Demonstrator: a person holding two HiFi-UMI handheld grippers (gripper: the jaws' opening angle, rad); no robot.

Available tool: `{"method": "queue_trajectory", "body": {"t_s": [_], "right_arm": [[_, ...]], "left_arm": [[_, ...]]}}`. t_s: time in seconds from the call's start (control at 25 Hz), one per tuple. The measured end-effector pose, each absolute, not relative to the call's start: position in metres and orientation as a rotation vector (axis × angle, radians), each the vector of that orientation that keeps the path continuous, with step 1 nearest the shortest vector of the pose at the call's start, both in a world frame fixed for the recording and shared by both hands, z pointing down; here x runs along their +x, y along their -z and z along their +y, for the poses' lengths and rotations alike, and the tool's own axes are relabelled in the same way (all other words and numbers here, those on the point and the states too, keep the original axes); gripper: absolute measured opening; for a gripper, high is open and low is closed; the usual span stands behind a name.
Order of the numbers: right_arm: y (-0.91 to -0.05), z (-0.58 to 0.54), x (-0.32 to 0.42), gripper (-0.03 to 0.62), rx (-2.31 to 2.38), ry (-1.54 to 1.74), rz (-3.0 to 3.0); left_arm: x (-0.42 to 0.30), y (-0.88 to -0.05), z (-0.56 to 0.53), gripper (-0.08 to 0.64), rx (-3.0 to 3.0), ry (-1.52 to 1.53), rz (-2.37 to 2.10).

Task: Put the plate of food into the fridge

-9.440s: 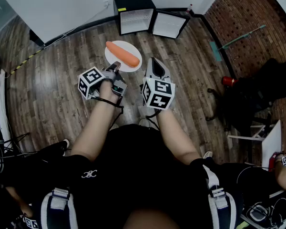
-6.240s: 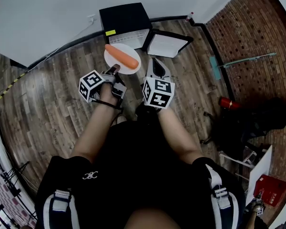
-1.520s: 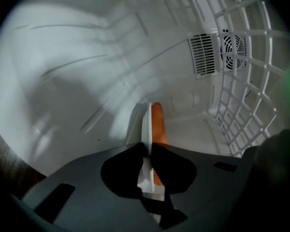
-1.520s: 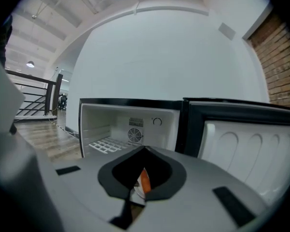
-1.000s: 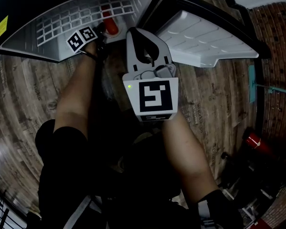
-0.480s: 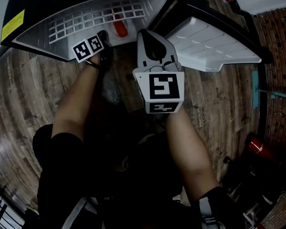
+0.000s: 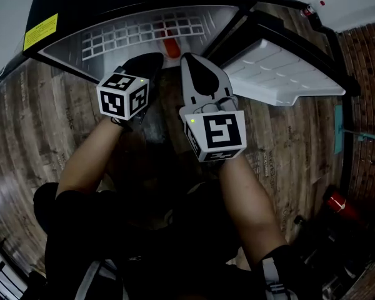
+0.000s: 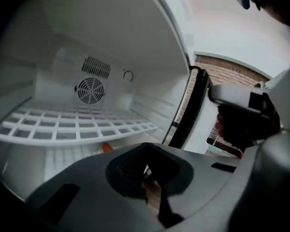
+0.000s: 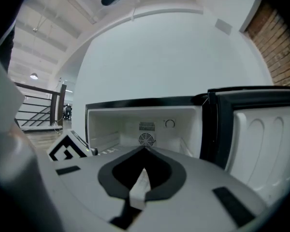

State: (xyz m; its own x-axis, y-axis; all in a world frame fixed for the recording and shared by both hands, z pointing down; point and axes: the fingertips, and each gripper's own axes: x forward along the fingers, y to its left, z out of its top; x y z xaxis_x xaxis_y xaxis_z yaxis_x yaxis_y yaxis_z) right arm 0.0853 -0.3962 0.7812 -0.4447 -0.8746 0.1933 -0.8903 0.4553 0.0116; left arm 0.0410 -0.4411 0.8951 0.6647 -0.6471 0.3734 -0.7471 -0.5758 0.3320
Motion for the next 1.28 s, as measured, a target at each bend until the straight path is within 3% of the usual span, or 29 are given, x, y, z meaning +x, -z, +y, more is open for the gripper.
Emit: {"method": "queue_trajectory", "body": {"t_s": [0.88, 1.28], "right_arm": [[-0.699, -0.37, 0.069, 0.014, 1.739, -0.305, -2.43], [-0.445, -0.379, 0.054, 0.014, 1.821, -0.368, -2.34]], "left_arm": [[0.0, -0.681, -0.416, -0.003, 2.555, -0.2, -1.18], [-0.026, -0.431, -0.397, -0.003, 2.539, -0.293, -1.13]]}}
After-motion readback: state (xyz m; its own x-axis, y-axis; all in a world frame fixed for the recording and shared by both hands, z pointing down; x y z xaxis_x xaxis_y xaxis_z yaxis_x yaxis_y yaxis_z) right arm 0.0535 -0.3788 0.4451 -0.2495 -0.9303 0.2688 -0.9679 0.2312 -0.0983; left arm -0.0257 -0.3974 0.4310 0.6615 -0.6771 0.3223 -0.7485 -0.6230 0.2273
